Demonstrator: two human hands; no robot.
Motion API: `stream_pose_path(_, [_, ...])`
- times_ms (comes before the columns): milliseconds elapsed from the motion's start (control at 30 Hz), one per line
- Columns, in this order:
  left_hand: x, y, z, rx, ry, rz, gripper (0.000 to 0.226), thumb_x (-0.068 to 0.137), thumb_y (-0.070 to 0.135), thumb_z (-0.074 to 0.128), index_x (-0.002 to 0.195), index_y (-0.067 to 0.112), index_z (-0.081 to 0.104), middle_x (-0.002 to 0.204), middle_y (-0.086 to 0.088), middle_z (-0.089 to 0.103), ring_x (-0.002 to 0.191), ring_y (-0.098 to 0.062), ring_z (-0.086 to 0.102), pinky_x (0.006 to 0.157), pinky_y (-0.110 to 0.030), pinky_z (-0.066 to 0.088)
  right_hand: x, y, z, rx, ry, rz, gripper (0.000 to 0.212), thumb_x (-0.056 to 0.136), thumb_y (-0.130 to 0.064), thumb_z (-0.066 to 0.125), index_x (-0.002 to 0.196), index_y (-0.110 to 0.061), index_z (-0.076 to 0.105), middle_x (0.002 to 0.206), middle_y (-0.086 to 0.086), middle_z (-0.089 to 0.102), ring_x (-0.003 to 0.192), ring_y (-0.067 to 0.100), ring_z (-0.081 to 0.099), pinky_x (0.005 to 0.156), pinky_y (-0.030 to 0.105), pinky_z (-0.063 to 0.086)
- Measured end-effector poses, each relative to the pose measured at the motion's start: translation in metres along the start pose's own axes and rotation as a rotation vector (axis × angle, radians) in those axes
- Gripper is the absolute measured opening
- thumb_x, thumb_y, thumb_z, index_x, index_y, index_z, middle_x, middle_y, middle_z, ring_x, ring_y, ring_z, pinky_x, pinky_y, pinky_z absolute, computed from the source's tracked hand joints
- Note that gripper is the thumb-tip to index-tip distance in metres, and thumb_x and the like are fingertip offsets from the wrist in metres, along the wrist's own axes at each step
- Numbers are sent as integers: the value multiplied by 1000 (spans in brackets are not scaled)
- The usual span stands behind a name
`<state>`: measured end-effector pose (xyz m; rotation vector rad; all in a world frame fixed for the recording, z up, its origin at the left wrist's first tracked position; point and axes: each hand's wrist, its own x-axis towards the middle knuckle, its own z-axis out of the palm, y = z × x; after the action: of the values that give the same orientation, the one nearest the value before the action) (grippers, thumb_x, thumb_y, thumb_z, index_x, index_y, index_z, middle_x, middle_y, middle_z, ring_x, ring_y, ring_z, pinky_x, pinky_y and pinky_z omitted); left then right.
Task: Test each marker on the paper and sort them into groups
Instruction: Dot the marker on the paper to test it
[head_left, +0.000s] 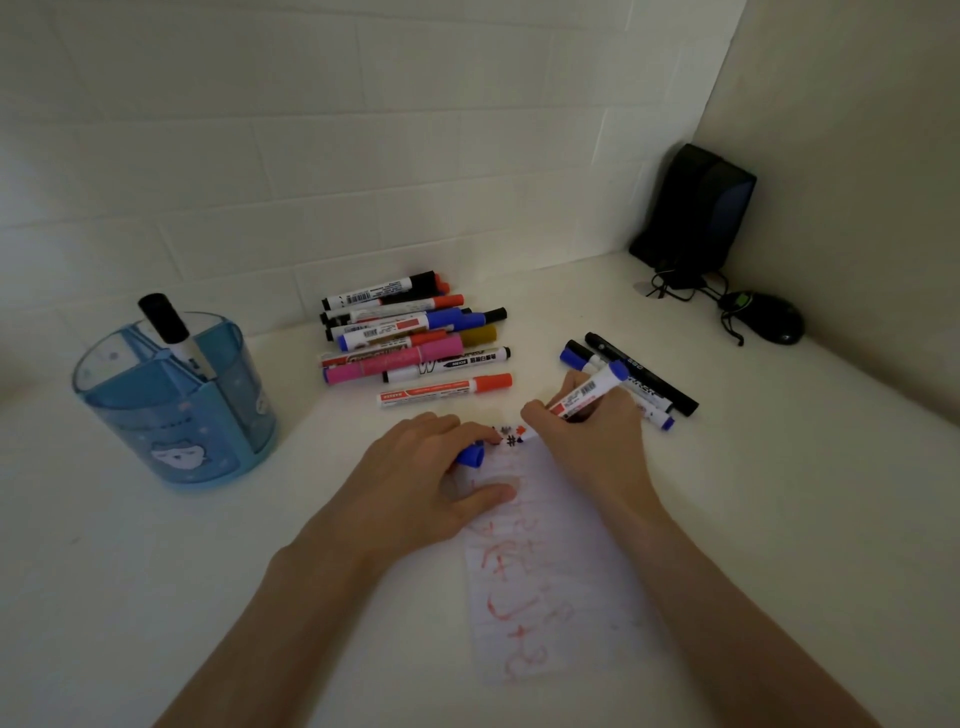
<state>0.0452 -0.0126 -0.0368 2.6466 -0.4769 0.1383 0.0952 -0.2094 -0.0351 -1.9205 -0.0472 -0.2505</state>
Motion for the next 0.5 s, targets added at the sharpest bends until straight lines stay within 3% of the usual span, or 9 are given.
stream_pose_path(500, [0, 5, -4, 19, -31, -12, 68, 84, 77, 49, 141, 40, 46, 119, 16, 56, 106, -5, 49, 96, -26, 43, 1, 0, -1, 7, 10, 31, 39, 82, -13, 77, 63, -21, 44, 46, -16, 50, 40, -1, 44, 43, 11, 39])
